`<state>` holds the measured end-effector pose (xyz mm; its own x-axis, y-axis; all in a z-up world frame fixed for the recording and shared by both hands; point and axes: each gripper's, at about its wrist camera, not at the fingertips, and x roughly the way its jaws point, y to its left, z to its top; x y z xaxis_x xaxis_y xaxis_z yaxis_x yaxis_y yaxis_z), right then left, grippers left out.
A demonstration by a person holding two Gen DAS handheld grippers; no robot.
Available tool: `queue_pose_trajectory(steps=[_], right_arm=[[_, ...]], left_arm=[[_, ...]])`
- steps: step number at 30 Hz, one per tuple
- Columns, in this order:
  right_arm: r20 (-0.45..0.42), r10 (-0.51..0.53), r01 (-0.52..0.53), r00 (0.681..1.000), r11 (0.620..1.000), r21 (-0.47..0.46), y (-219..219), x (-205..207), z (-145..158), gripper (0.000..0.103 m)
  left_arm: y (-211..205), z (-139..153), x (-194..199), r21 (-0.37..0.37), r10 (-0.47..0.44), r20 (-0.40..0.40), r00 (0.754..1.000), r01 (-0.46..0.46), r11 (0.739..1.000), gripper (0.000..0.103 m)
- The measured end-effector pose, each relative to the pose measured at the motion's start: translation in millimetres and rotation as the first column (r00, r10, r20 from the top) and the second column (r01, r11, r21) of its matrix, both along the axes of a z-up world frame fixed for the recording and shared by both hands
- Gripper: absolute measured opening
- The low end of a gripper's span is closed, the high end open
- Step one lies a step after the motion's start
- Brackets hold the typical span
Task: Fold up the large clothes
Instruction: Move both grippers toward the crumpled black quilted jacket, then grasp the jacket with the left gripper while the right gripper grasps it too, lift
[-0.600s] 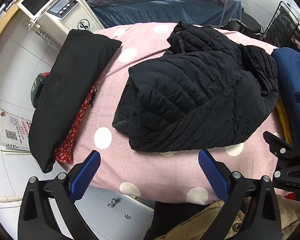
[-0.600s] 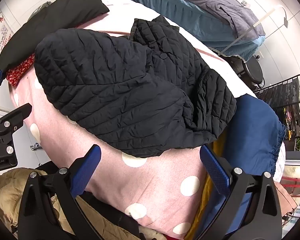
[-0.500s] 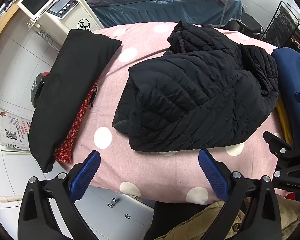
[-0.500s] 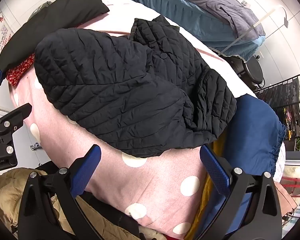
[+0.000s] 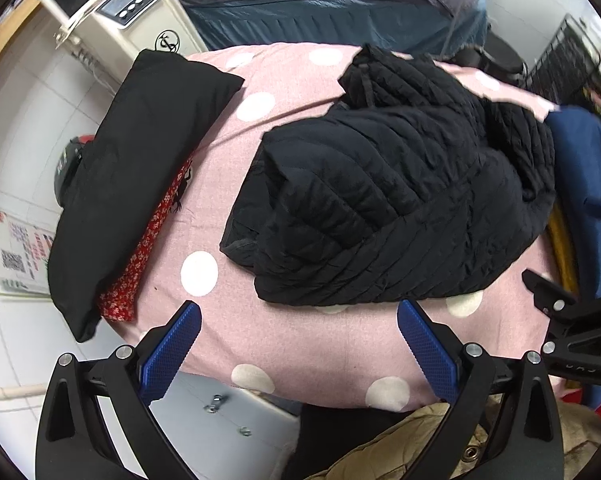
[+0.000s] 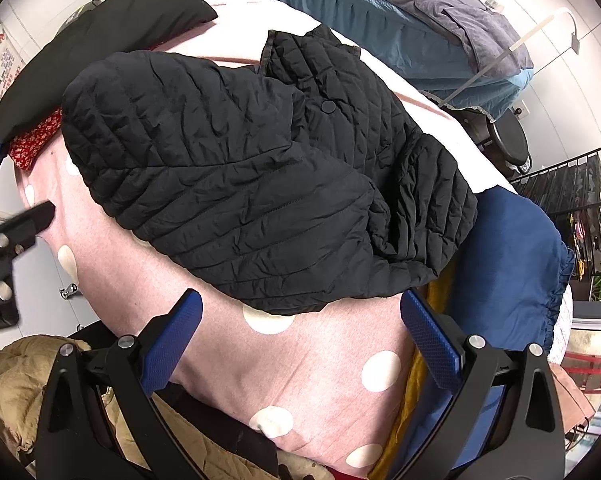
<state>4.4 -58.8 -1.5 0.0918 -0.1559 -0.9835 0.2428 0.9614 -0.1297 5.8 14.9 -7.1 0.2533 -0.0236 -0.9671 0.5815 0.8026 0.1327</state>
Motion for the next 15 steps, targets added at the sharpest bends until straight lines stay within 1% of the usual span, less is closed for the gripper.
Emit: queue_pose_trajectory(steps=[2,3,5,8,9,11,12,13,14,15], right_arm=[[0.014,-0.004,0.004,1.000,1.000,0.002,-4.2,1.0,1.4,0.098],[0.014,-0.005,0.005,1.000,1.000,0.004,-7.1,5.1,3.5,0.098],[0.030,-0.005,0.005,1.000,1.000,0.010,-12.3,9.6,5.9,0.098],[0.085,-0.001,-0.001,0.996,1.000,0.029,-24.5,24.8,13.1,0.098],[0.101,0.003,-0.007,0.995,0.999,0.038,-28.7,32.5,15.4,0.098],[0.125,0.013,-0.020,0.992,0.998,0.053,-35.5,47.1,17.5,0.098],[0.136,0.025,-0.034,0.990,0.997,0.064,-39.6,60.5,18.5,0.098],[0.141,0.042,-0.053,0.989,0.996,0.072,-42.2,74.6,18.7,0.098],[0.146,0.061,-0.072,0.987,0.995,0.073,-44.4,90.4,19.3,0.098],[0.155,0.073,-0.085,0.985,0.994,0.075,-45.8,102.9,19.5,0.098]], left_arm=[[11.1,5.9,13.2,-0.079,0.037,-0.049,0.998,-0.040,0.996,0.097],[19.8,9.3,22.4,-0.130,0.063,-0.077,0.995,-0.073,0.989,0.097],[36.5,13.7,39.6,-0.189,0.118,-0.103,0.988,-0.136,0.973,0.097],[68.6,14.0,72.1,-0.224,0.225,-0.111,0.968,-0.245,0.943,0.097],[82.8,11.2,84.4,-0.240,0.274,-0.122,0.954,-0.296,0.925,0.097],[109.3,0.0,105.4,-0.273,0.358,-0.182,0.916,-0.397,0.876,0.097],[123.8,-9.2,116.0,-0.292,0.398,-0.233,0.887,-0.455,0.841,0.096],[132.3,-16.8,122.0,-0.305,0.420,-0.272,0.866,-0.492,0.816,0.096],[142.3,-28.8,128.8,-0.315,0.442,-0.323,0.837,-0.535,0.784,0.096],[148.0,-41.4,133.8,-0.312,0.451,-0.366,0.814,-0.564,0.765,0.095]])
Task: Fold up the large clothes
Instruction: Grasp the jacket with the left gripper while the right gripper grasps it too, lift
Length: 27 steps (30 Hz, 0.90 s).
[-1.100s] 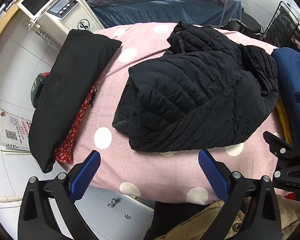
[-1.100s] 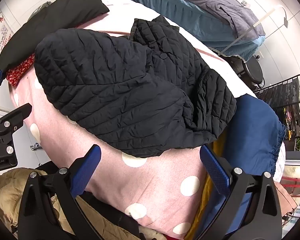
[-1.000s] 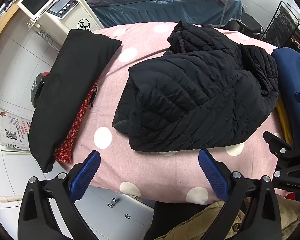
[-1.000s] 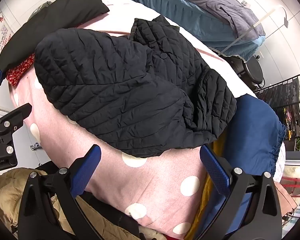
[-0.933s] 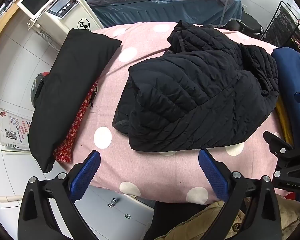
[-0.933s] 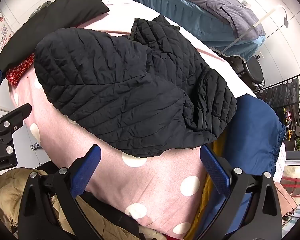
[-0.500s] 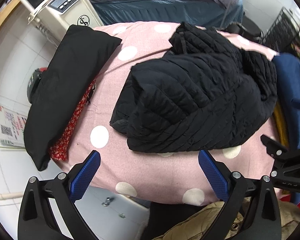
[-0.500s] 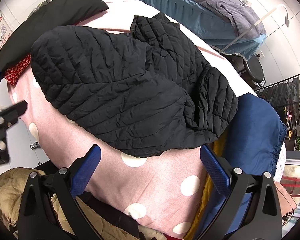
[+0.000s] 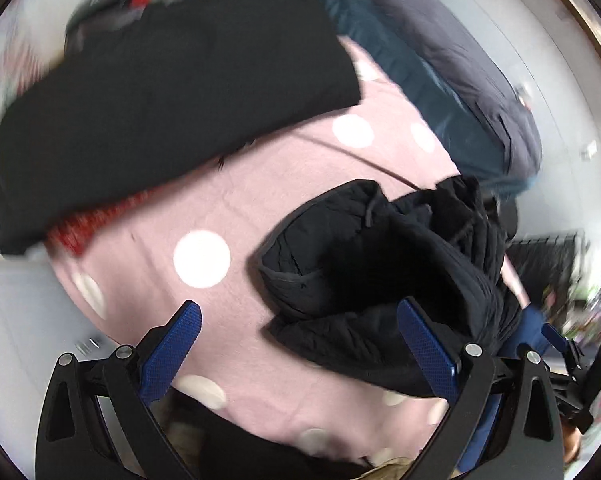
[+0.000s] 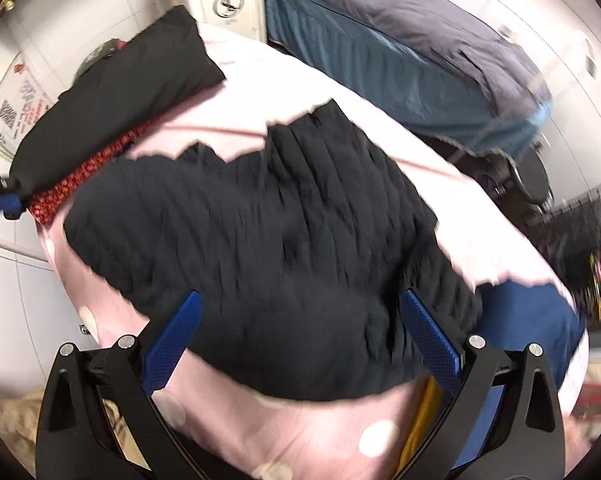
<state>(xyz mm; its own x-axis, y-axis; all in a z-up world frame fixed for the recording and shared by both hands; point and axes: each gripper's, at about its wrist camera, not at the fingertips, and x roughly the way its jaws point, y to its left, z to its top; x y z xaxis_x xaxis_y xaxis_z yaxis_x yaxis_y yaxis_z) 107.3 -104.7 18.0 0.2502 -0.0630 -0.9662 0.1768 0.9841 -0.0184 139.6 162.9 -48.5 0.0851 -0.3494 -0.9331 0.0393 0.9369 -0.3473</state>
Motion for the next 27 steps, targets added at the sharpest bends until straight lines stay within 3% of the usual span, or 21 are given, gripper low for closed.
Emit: queue_pose_trajectory(steps=[4,7,11,15,16,18,19,23,24,25,26,27], right_arm=[[0.011,0.082,-0.083,0.997,0.994,0.073,2.0,83.3,-10.4,0.098],[0.014,0.106,-0.107,0.994,0.985,0.136,11.5,147.8,-32.6,0.098],[-0.102,0.141,-0.116,0.985,0.969,0.219,43.6,217.4,-100.2,0.098],[-0.225,0.262,-0.232,0.939,0.961,0.150,86.8,239.4,-171.8,0.098],[-0.273,0.281,-0.260,0.920,0.959,0.113,95.1,236.7,-191.5,0.094],[-0.335,0.303,-0.278,0.892,0.953,0.121,103.1,226.5,-219.9,0.067],[-0.328,0.299,-0.259,0.896,0.952,0.162,103.3,221.4,-224.2,0.044],[-0.222,0.230,-0.185,0.948,0.961,0.206,90.0,198.9,-199.1,0.024],[-0.198,0.209,-0.163,0.958,0.961,0.224,85.1,192.9,-189.7,0.022],[-0.169,0.179,-0.134,0.969,0.959,0.249,77.5,184.4,-176.3,0.019],[-0.135,0.143,-0.102,0.980,0.956,0.273,68.7,173.9,-157.8,0.016],[-0.112,0.116,-0.080,0.987,0.956,0.283,61.9,165.3,-142.9,0.014]], left_arm=[[-3.9,-49.9,6.1,-0.096,-0.011,-0.150,0.989,-0.003,0.995,0.095],[-16.1,-102.0,1.5,-0.134,-0.020,-0.274,0.961,-0.018,0.991,0.092],[-19.7,-149.7,-6.1,-0.164,0.028,-0.373,0.928,-0.096,0.982,0.092],[-18.3,-176.6,-17.0,-0.240,0.040,-0.449,0.893,-0.164,0.957,0.092],[-17.9,-180.8,-19.8,-0.243,0.038,-0.462,0.886,-0.168,0.955,0.092],[-19.1,-192.5,-29.3,-0.264,0.028,-0.499,0.866,-0.182,0.947,0.093],[-20.0,-201.0,-35.2,-0.277,0.030,-0.529,0.848,-0.206,0.939,0.093],[-24.2,-226.4,-55.7,-0.319,0.022,-0.635,0.772,-0.289,0.903,0.090],[-26.9,-227.8,-58.6,-0.333,0.014,-0.640,0.768,-0.294,0.896,0.084],[-30.6,-227.0,-59.8,-0.350,0.001,-0.637,0.770,-0.290,0.891,0.068],[-36.3,-222.7,-58.8,-0.368,-0.019,-0.624,0.781,-0.272,0.889,0.053],[-41.7,-215.4,-56.0,-0.368,-0.035,-0.598,0.801,-0.235,0.900,0.049]])
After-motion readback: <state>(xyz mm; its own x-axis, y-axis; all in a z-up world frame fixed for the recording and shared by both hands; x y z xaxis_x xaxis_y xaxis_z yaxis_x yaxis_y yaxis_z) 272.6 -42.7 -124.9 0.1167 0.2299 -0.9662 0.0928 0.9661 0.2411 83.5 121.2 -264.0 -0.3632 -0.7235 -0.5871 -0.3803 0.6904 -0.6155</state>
